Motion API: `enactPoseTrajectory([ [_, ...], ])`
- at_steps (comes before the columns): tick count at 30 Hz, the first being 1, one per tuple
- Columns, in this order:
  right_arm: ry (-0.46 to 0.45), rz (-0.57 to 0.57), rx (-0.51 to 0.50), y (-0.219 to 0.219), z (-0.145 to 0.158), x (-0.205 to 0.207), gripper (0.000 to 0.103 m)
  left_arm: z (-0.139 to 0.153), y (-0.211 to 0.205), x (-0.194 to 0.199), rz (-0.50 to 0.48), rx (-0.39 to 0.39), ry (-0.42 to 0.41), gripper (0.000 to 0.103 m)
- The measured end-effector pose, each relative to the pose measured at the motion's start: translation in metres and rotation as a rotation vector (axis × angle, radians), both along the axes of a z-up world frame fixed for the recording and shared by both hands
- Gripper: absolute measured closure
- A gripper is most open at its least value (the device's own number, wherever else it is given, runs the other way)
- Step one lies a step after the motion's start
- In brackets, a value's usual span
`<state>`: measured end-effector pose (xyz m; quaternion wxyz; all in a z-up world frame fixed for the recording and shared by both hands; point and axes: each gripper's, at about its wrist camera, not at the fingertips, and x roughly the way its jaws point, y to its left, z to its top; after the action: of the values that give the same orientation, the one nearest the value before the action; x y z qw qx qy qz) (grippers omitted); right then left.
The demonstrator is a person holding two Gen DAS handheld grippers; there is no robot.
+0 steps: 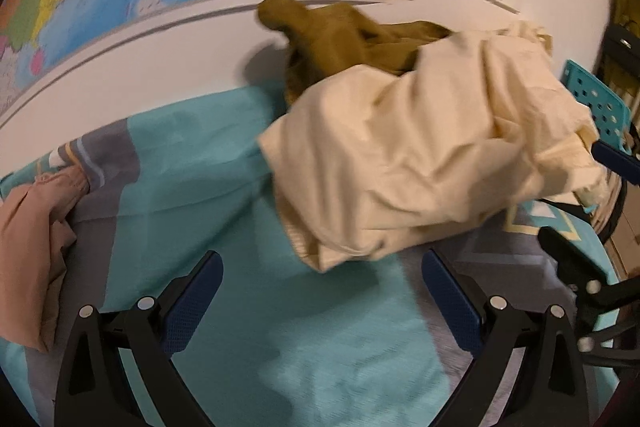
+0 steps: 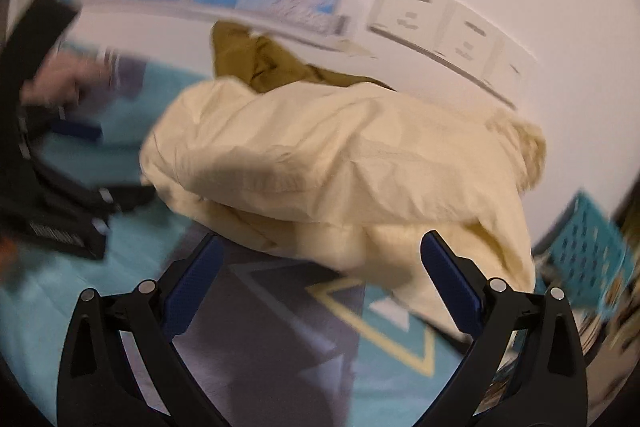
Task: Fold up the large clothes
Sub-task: 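Grasp the cream shirt's edge with the right gripper and lift it, then lift the cream shirt high with the right gripper while the left gripper grasps another edge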
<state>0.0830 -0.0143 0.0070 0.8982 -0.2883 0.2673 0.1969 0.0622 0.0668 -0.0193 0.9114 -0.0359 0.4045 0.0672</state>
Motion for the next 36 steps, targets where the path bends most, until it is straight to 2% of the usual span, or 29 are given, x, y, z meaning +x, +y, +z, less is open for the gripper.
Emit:
enactPoseTrajectory([
  [4, -0.1, 0.071, -0.181, 0.027, -0.017, 0.011, 0.007, -0.005, 0.009, 0.002, 0.018, 0.01, 0.009, 0.007],
  [6, -0.14, 0.104, -0.191, 0.032, -0.013, 0.018, 0.011, -0.008, 0.013, 0.003, 0.023, 0.017, 0.015, 0.007],
  [7, -0.124, 0.127, -0.188, 0.033, -0.01, 0.022, 0.038, -0.009, 0.016, 0.003, 0.025, 0.015, 0.019, 0.007],
  [9, -0.065, 0.149, -0.164, 0.032, 0.003, 0.034, 0.075, -0.013, 0.02, 0.005, 0.024, 0.01, 0.029, 0.007],
  [10, -0.036, 0.164, -0.125, 0.028, 0.015, 0.041, 0.086, -0.014, 0.022, 0.006, 0.025, 0.011, 0.033, 0.007],
  [11, -0.034, 0.173, -0.115, 0.028, 0.02, 0.043, 0.087, -0.015, 0.024, 0.007, 0.027, 0.014, 0.034, 0.007],
  [12, -0.043, 0.179, -0.11, 0.029, 0.026, 0.046, 0.08, -0.017, 0.026, 0.009, 0.028, 0.016, 0.037, 0.007],
  [13, -0.061, 0.183, -0.119, 0.031, 0.028, 0.047, 0.059, -0.018, 0.028, 0.01, 0.031, 0.015, 0.038, 0.007],
  [15, -0.119, 0.202, -0.161, 0.04, 0.026, 0.046, 0.031, -0.02, 0.03, 0.013, 0.03, 0.003, 0.044, 0.007],
  [17, -0.098, 0.233, -0.188, 0.046, 0.02, 0.051, 0.038, -0.023, 0.032, 0.016, 0.026, 0.002, 0.048, 0.007],
  [18, -0.046, 0.258, -0.189, 0.05, 0.018, 0.057, 0.052, -0.025, 0.034, 0.017, 0.023, 0.001, 0.05, 0.007],
  [19, -0.01, 0.277, -0.187, 0.051, 0.016, 0.06, 0.076, -0.027, 0.035, 0.018, 0.02, -0.002, 0.054, 0.007],
  [21, 0.023, 0.298, -0.15, 0.05, 0.029, 0.065, 0.091, -0.029, 0.037, 0.016, 0.016, -0.005, 0.054, 0.007],
  [23, 0.039, 0.294, -0.063, 0.042, 0.055, 0.07, 0.094, -0.027, 0.039, 0.014, 0.0, -0.004, 0.038, 0.007],
  [26, 0.048, 0.248, 0.13, 0.014, 0.119, 0.084, 0.094, -0.02, 0.039, 0.01, -0.048, -0.006, -0.011, 0.007],
  [27, 0.039, 0.209, 0.203, 0.0, 0.144, 0.09, 0.095, -0.017, 0.038, 0.009, -0.073, -0.01, -0.032, 0.007],
  [30, 0.019, 0.131, 0.353, -0.037, 0.189, 0.099, 0.096, -0.002, 0.026, -0.001, -0.196, -0.033, -0.129, 0.007],
  [33, 0.02, 0.087, 0.438, -0.063, 0.209, 0.104, 0.096, 0.009, 0.012, -0.005, -0.292, -0.052, -0.199, 0.007],
  [36, 0.018, 0.042, 0.477, -0.078, 0.214, 0.104, 0.096, 0.023, -0.01, -0.001, -0.373, -0.12, -0.263, 0.007],
])
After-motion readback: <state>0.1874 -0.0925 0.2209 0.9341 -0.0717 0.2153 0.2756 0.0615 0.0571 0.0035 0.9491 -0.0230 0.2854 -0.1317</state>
